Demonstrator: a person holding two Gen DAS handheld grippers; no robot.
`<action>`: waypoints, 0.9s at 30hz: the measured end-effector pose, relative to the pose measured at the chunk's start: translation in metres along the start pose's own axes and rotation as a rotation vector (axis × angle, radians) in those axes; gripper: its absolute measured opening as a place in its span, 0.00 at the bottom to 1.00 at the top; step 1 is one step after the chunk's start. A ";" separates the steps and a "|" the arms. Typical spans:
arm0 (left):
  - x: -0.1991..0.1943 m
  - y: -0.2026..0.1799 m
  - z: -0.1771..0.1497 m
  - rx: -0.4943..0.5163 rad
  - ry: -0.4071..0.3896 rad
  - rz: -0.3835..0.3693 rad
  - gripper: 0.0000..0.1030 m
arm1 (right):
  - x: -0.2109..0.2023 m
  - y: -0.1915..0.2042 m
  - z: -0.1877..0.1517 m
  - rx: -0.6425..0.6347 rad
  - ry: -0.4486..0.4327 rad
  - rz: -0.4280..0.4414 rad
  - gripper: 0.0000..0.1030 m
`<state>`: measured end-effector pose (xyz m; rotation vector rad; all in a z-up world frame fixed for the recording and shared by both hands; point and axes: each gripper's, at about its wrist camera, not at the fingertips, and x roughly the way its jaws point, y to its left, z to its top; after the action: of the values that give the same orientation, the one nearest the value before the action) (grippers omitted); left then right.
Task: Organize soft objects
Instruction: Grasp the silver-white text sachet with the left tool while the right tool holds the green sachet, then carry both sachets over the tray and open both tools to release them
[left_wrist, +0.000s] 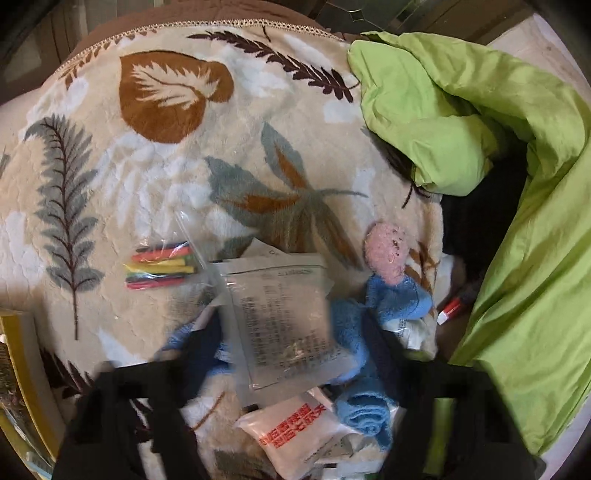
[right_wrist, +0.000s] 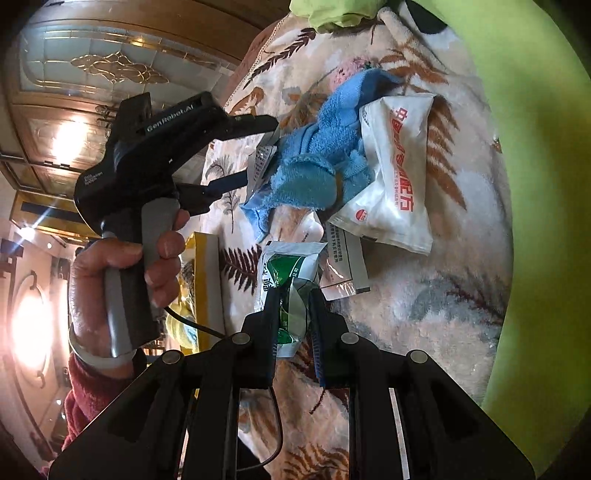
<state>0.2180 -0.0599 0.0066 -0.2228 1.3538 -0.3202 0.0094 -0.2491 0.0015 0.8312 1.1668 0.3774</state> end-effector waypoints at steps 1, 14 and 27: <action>0.000 0.001 -0.002 0.014 0.000 0.015 0.50 | 0.000 0.000 0.000 0.002 -0.002 0.001 0.14; -0.035 0.024 -0.026 0.046 -0.050 -0.007 0.43 | 0.000 0.004 0.000 -0.002 0.004 0.029 0.14; -0.104 0.075 -0.096 0.077 -0.192 0.113 0.43 | 0.018 0.036 -0.012 -0.100 0.064 0.022 0.14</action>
<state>0.1124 0.0499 0.0569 -0.1096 1.1570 -0.2490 0.0100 -0.2089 0.0151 0.7505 1.1888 0.4797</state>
